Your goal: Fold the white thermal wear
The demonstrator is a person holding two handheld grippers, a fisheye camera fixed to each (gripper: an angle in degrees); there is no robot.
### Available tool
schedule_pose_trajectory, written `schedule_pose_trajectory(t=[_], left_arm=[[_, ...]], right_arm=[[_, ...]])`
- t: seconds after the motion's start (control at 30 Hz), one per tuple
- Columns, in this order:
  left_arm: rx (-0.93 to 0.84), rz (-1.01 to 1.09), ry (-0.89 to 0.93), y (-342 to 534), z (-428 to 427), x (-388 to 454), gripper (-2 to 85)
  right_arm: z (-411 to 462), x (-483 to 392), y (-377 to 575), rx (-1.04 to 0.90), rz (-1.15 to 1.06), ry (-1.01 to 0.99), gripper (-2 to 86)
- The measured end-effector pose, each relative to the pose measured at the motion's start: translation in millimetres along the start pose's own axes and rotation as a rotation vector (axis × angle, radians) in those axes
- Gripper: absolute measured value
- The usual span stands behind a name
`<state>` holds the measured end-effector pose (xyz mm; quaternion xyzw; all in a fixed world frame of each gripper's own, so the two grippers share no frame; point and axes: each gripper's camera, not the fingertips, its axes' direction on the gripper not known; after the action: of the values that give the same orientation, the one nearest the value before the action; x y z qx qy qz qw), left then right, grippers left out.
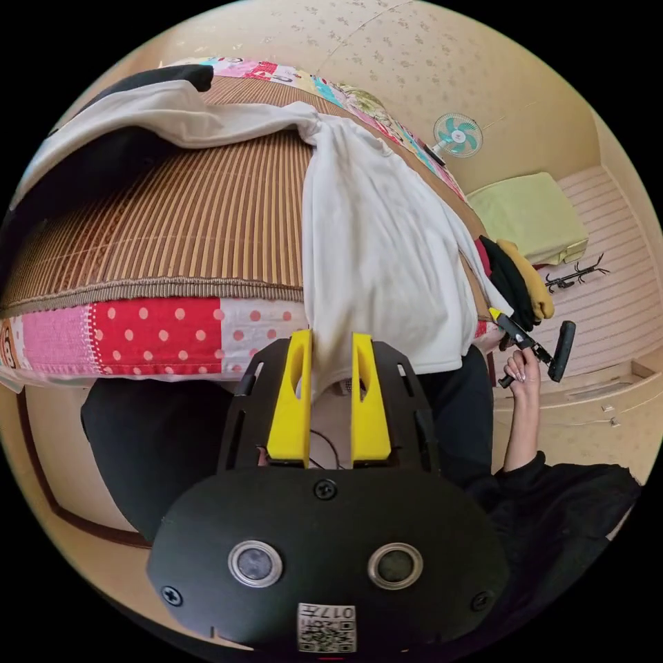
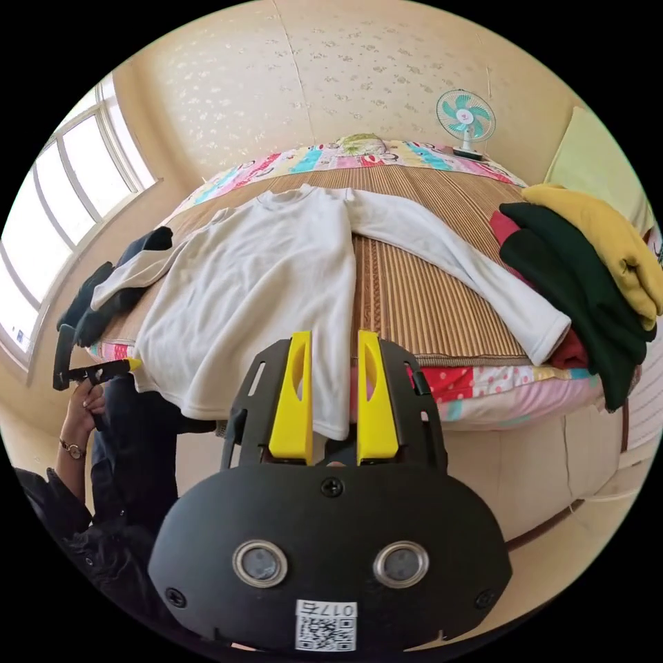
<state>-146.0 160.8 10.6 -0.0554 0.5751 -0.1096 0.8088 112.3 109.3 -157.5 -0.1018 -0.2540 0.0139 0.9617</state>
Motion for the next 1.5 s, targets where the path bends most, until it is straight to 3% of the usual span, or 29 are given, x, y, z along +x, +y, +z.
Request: schedule_pose_trajectory(t=[0.23,0.43,0.6,0.77,0.93,1.0,1.07,1.2,1.33,1.5], left_arm=[[-0.009,0.017,0.016,-5,-13,-8,5.0],[0.039,0.194,0.275,-2,-82,-7,4.1],[0.072,0.393,0.411,26,-160,17,4.0],[0.015,0.467,0.567,65,-192,28,4.0],[-0.207,0.377,0.416,91,-157,9,4.3],[-0.276,0.213,0.315,91,-122,-20,3.2],[-0.271,0.113,0.252,87,-108,-39,1.5],[-0.1,0.082,0.125,54,-94,-28,3.7],[0.02,0.164,0.095,12,-53,25,3.9],[0.132,0.212,-0.005,-47,42,85,3.5]], right_arm=[[59,16,-11,-0.29,0.0,-0.145,5.3],[0,7,-6,-0.167,-0.163,-0.124,3.1],[-113,45,21,0.109,-0.221,-0.362,3.5],[-183,72,53,0.167,-0.263,-0.451,4.7],[-168,71,89,-0.072,-0.366,-0.438,5.1],[-119,73,93,-0.269,-0.321,-0.453,5.0],[-77,76,88,-0.418,-0.243,-0.415,4.9],[-21,49,59,-0.558,-0.263,-0.079,3.9],[-4,-3,11,-0.436,-0.355,0.051,2.5],[17,-67,-47,-0.017,-0.381,-0.144,0.9]])
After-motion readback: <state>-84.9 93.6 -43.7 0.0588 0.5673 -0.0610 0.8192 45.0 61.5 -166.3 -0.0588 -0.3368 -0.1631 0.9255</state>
